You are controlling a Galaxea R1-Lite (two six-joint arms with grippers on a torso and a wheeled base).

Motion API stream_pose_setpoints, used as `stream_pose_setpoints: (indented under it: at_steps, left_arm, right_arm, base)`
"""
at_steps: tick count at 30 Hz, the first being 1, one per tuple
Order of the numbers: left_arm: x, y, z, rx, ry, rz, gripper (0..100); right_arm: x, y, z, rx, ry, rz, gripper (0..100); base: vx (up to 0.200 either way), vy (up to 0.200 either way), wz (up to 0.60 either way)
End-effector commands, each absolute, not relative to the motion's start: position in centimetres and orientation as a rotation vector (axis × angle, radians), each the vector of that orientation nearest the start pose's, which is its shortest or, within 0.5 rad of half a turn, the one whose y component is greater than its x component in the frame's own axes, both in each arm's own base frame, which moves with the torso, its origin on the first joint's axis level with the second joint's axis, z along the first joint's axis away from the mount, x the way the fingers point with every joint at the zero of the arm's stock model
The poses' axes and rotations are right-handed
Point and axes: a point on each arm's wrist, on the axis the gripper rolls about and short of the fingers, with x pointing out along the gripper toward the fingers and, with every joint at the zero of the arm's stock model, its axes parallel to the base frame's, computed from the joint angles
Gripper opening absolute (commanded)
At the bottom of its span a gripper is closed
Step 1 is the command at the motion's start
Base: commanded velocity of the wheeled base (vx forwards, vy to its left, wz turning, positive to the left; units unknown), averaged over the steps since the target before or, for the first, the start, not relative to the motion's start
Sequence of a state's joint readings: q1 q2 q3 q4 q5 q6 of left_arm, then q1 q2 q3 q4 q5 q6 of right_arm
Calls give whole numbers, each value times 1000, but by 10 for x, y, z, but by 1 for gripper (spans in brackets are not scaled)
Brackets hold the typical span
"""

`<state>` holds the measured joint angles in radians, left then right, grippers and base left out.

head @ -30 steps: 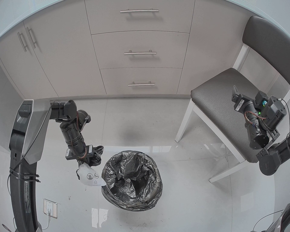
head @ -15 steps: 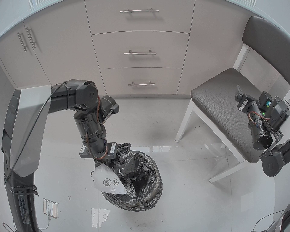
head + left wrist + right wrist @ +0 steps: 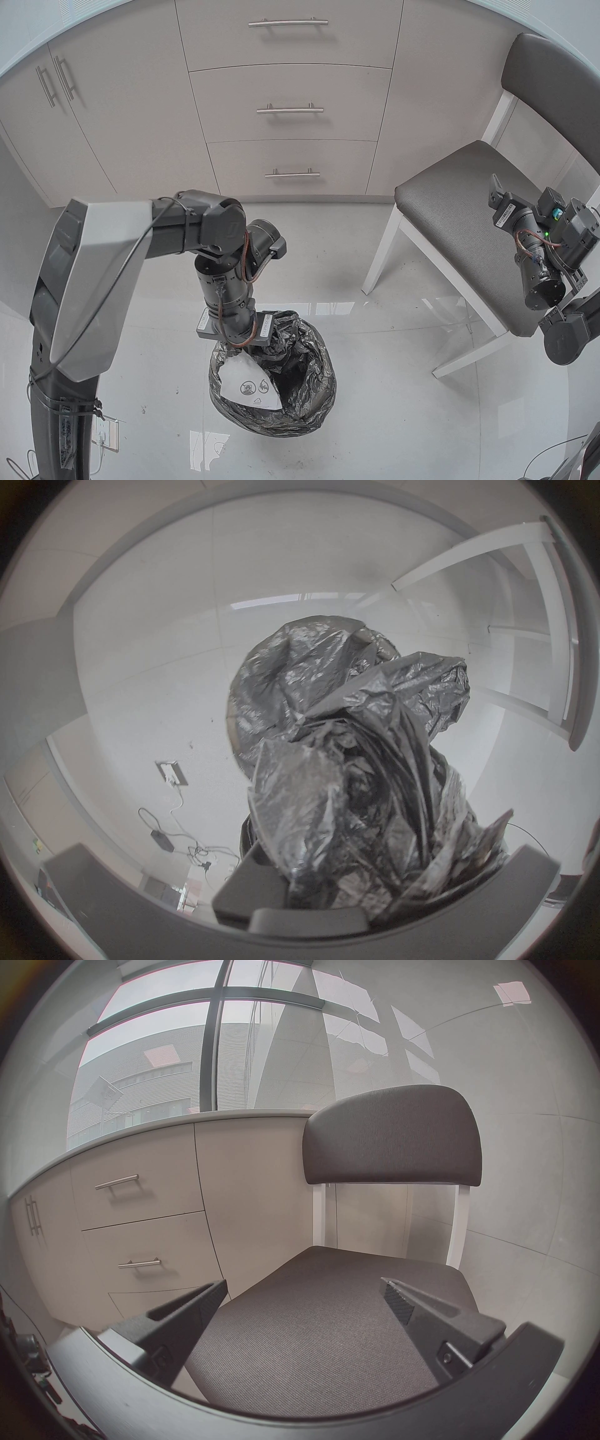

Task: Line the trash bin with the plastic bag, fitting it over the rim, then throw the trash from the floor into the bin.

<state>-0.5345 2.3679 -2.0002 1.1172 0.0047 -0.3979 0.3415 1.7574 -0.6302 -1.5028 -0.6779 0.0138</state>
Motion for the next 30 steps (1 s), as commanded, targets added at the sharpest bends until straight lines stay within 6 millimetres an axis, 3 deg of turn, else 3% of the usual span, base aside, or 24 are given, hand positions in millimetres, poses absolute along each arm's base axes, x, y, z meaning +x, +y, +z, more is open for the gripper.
stream_pose_setpoints:
  at_steps: [1,9,18,19,30]
  left_arm:
    - [368,-218,87,82,1488,-132,0]
    - [378,-224,70,74,1452,-152,0]
    - [381,-224,64,71,1442,-153,0]
    - [381,-224,64,71,1442,-153,100]
    - [381,-225,69,63,1423,-150,100]
  right_arm:
    - [279,84,203,195,-324,-330,100]
    - [278,84,203,195,-326,-328,100]
    - [278,83,202,193,-322,-331,100]
    - [278,83,200,190,-316,-332,100]
    - [277,83,200,188,-315,-325,100]
  base:
    - [0,0,0]
    - [0,0,0]
    - [0,0,0]
    - [0,0,0]
    - [0,0,0]
